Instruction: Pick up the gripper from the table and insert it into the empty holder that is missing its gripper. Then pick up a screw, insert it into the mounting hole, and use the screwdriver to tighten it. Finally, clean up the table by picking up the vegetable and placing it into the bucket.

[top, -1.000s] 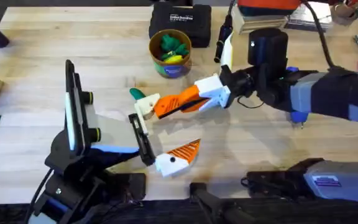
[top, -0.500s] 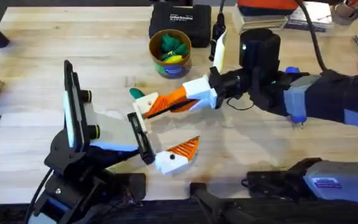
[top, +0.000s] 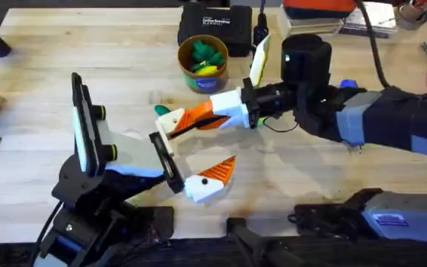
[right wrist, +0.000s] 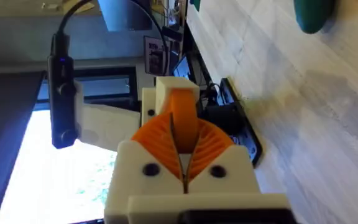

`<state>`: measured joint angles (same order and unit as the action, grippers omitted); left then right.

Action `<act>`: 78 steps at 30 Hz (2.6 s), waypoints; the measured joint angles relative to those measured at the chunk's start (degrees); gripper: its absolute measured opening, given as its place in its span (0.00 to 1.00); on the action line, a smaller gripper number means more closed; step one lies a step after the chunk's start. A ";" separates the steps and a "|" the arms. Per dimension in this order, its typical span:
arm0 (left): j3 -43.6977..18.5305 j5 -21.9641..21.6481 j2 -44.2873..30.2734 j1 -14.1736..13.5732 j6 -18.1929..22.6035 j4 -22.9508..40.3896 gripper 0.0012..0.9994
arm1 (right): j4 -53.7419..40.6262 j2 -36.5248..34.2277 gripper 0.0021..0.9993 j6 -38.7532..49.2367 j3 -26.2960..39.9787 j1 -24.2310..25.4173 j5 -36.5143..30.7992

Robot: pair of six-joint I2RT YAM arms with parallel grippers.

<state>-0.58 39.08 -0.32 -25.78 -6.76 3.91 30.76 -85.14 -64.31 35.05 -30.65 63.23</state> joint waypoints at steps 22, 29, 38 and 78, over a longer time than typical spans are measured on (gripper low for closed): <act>0.00 -0.63 0.00 0.02 -0.39 -0.01 0.99 | 0.00 0.01 0.08 0.22 0.04 -0.35 -1.08; 0.00 -0.40 0.00 0.00 -0.09 -0.03 0.99 | -0.52 0.01 0.22 1.34 0.04 -0.68 -2.06; 0.00 -0.17 0.00 0.00 0.64 -0.05 0.99 | -1.03 -0.01 0.37 2.64 0.04 -0.54 -2.26; 0.00 3.40 0.02 -0.70 1.40 -0.01 0.99 | -74.27 19.39 1.00 61.87 29.58 8.03 -18.00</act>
<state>-0.58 42.48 -0.30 -26.48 -5.37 3.90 -43.50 -65.75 -2.44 64.63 -22.62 45.23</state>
